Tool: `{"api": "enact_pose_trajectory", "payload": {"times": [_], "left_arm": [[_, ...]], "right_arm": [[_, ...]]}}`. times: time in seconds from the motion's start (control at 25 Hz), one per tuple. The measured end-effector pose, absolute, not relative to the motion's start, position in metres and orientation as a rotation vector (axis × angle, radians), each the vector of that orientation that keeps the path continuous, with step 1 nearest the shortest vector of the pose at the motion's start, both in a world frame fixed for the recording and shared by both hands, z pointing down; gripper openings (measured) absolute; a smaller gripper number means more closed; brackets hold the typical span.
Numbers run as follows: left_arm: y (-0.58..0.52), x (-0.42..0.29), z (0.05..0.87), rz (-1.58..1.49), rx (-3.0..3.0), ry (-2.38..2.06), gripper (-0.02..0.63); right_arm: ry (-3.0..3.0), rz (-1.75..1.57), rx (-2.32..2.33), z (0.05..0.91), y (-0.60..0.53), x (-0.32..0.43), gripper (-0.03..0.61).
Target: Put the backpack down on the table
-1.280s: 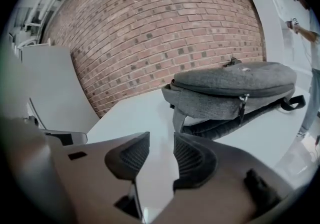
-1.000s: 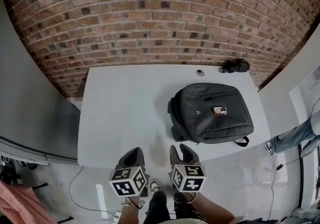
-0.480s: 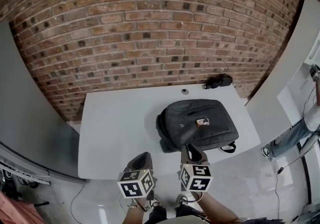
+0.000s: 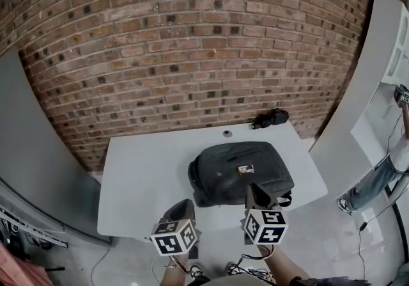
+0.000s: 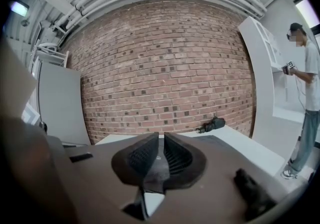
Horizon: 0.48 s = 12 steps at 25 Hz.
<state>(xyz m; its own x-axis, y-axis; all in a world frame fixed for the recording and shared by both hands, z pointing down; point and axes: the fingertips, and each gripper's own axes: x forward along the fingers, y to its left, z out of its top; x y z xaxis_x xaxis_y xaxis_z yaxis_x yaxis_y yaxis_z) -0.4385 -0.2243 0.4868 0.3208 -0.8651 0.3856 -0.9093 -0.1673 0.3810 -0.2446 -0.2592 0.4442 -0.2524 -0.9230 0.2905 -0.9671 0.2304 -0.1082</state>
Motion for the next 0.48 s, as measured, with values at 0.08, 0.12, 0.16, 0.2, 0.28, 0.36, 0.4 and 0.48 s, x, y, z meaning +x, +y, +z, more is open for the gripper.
{"api": "enact_pose_trajectory", "payload": {"times": [0.08, 0.12, 0.16, 0.2, 0.28, 0.36, 0.4, 0.48], "left_arm": [[-0.225, -0.43, 0.48, 0.112, 2.059, -1.574, 0.011], [-0.225, -0.426, 0.476, 0.119, 2.065, -1.582, 0.011], [-0.225, -0.421, 0.474, 0.127, 2.069, -1.59, 0.011], [-0.225, -0.418, 0.471, 0.134, 2.069, -1.599, 0.011], [-0.226, -0.413, 0.469, 0.148, 2.064, -1.618, 0.011], [-0.227, -0.408, 0.469, 0.165, 2.06, -1.631, 0.011], [-0.228, -0.405, 0.469, 0.173, 2.062, -1.635, 0.011], [-0.23, -0.398, 0.467, 0.19, 2.072, -1.636, 0.011]], "right_arm": [[-2.334, 0.401, 1.812, 0.443, -0.262, -0.232, 0.051], [-2.335, 0.406, 1.814, 0.443, -0.264, -0.226, 0.051], [-2.335, 0.41, 1.816, 0.443, -0.265, -0.22, 0.049], [-2.333, 0.415, 1.816, 0.443, -0.266, -0.215, 0.049], [-2.33, 0.432, 1.807, 0.447, -0.267, -0.207, 0.049], [-2.332, 0.448, 1.791, 0.451, -0.266, -0.203, 0.049], [-2.334, 0.453, 1.784, 0.453, -0.265, -0.201, 0.048], [-2.336, 0.472, 1.769, 0.458, -0.265, -0.197, 0.048]]}}
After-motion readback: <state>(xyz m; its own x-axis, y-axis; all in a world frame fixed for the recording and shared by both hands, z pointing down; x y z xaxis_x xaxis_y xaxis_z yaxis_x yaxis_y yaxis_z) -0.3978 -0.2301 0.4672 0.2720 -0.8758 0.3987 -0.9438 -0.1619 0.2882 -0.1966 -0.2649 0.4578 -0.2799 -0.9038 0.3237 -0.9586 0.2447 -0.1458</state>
